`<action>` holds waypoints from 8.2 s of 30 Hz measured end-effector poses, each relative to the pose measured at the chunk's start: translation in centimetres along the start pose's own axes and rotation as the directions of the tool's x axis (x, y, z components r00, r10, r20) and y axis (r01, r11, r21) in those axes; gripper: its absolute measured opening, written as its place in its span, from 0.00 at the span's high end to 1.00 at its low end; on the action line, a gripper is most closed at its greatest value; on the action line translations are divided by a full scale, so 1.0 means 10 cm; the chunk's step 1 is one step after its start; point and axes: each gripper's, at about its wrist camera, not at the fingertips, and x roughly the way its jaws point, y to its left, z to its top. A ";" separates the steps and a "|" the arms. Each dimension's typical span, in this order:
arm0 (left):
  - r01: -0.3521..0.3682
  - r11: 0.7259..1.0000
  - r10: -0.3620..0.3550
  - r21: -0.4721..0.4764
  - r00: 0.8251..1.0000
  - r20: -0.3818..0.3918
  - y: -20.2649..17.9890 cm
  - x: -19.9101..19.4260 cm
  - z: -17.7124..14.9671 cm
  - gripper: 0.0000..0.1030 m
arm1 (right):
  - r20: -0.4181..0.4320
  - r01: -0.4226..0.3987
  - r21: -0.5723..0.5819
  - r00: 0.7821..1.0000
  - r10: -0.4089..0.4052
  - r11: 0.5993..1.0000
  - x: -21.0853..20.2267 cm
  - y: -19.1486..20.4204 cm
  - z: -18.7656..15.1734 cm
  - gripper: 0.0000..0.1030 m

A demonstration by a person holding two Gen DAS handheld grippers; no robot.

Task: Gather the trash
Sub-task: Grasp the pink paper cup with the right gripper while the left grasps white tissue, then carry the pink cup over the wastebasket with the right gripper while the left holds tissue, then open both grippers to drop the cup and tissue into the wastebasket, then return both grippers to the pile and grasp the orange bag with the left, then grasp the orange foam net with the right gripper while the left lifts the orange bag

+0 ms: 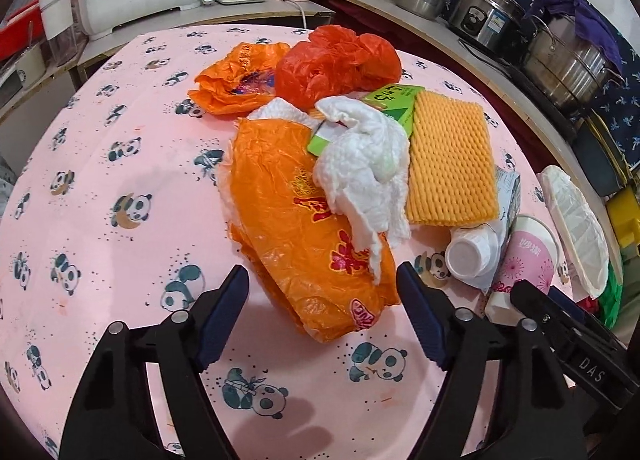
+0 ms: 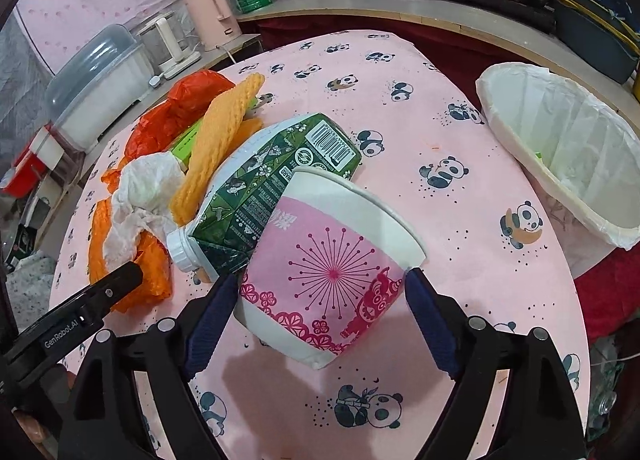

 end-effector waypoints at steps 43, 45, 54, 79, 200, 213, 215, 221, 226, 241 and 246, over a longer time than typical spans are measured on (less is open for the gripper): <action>0.046 0.989 -0.053 0.138 0.997 0.051 -0.37 0.04 0.38 0.85 | 0.000 -0.026 0.051 1.000 0.026 0.998 0.24 -0.09 0.22 0.28; 0.049 0.989 -0.057 0.139 0.997 0.057 -0.39 -0.01 0.37 0.85 | 0.005 -0.024 0.040 1.000 0.024 0.999 0.21 -0.10 0.21 0.29; 0.075 0.984 -0.093 0.163 0.991 0.100 -0.58 -0.30 0.34 0.85 | 0.077 -0.030 0.047 0.997 0.026 0.998 -0.10 -0.20 0.20 0.32; 0.200 0.913 -0.262 0.356 0.956 0.135 -2.01 -0.71 0.33 0.85 | 0.287 0.022 0.115 0.957 -0.054 0.993 -1.04 -1.05 0.34 0.32; 0.017 0.999 -0.019 -0.038 0.998 -0.053 0.00 0.12 0.14 0.38 | 0.067 -0.070 -0.171 0.994 0.082 0.983 0.13 0.79 0.49 0.47; 0.071 0.996 -0.074 -0.053 0.996 -0.050 0.01 0.09 0.18 0.71 | 0.069 -0.086 -0.198 0.992 0.101 0.976 0.17 0.84 0.50 0.86; 0.069 0.997 -0.070 -0.043 0.997 -0.035 -0.02 0.04 0.18 0.75 | 0.078 -0.088 -0.189 0.991 0.105 0.978 0.12 0.81 0.50 0.90; 0.070 0.997 -0.070 -0.017 0.998 -0.005 -0.10 -0.12 0.19 0.80 | 0.125 -0.093 -0.158 0.986 0.113 0.983 -0.10 0.67 0.55 0.91; 0.069 0.998 -0.070 0.013 0.997 0.031 -0.24 -0.30 0.19 0.82 | 0.169 -0.097 -0.134 0.978 0.119 0.986 -0.32 0.54 0.56 0.91; 0.102 0.985 -0.117 0.137 0.987 0.107 -0.88 -0.72 0.16 0.82 | 0.268 -0.096 -0.059 0.957 0.108 0.994 -0.84 0.03 0.55 0.91; 0.111 0.977 -0.133 0.184 0.985 0.111 -1.15 -0.75 0.14 0.82 | 0.290 -0.091 -0.027 0.952 0.095 0.996 -0.96 -0.19 0.52 0.91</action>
